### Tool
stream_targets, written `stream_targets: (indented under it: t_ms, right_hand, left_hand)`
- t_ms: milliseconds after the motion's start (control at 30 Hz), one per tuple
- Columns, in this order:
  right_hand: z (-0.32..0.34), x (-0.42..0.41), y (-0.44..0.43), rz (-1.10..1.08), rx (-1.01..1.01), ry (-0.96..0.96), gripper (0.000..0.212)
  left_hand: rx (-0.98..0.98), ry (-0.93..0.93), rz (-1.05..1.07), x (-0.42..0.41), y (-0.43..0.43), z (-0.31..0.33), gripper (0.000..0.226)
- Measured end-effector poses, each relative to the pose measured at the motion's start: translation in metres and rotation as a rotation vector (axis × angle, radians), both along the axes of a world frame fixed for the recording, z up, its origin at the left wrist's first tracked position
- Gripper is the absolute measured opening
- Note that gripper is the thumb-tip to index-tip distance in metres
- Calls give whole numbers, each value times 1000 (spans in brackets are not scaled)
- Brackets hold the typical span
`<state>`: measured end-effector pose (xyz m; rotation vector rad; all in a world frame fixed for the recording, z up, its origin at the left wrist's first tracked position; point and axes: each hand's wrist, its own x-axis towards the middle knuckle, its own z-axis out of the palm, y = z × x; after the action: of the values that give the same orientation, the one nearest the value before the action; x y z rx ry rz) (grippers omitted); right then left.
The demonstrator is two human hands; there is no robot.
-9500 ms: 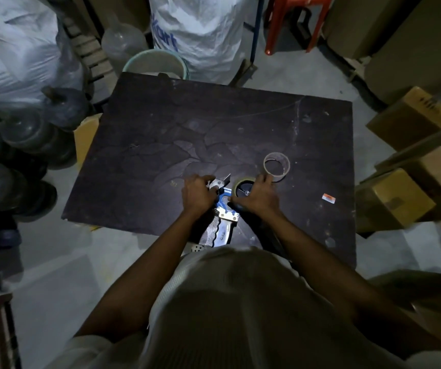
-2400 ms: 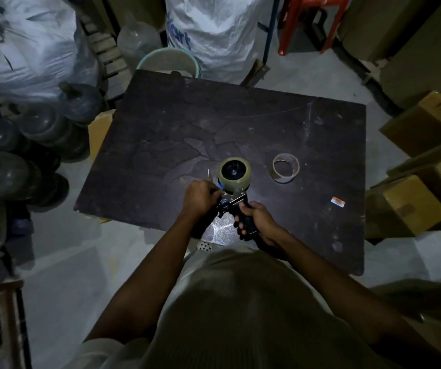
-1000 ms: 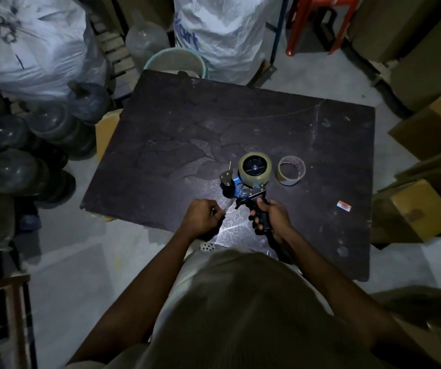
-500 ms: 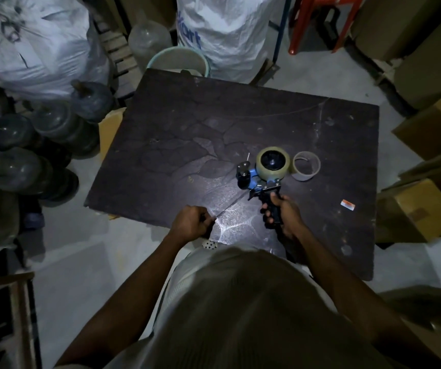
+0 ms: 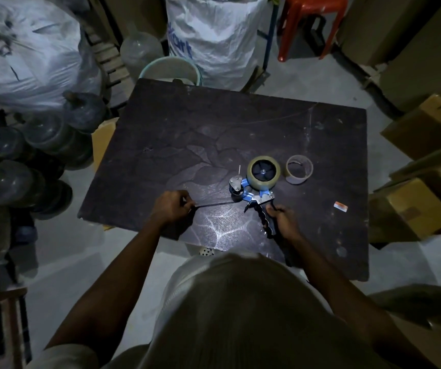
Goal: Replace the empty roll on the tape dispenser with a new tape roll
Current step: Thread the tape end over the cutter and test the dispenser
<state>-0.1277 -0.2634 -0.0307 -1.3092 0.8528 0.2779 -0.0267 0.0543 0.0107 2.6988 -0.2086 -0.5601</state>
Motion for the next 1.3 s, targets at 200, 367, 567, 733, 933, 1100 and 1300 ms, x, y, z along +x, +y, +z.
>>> stream_targets:
  t_ms: [200, 367, 567, 733, 933, 1100, 1300]
  right_hand:
    - [28, 33, -3, 260, -830, -240, 38]
    - [31, 85, 6, 573, -998, -256, 75]
    - [52, 136, 8, 1380, -1110, -233, 146]
    - [47, 129, 7, 1602, -1237, -107, 166]
    - [18, 112, 5, 1356, -1003, -251, 143]
    - [25, 102, 6, 1227, -983, -353, 116]
    - [14, 100, 12, 1097, -1109, -409, 82]
  left_hand:
    - [47, -73, -37, 21, -3, 4, 20]
    - [52, -66, -32, 28, -7, 8, 22]
    - [59, -51, -28, 33, -10, 10, 23]
    - [47, -34, -5, 36, -8, 8, 22]
    - [39, -39, 27, 34, -8, 6, 21]
    - [51, -30, 34, 34, -5, 5, 20]
    - [62, -10, 16, 32, -3, 3, 21]
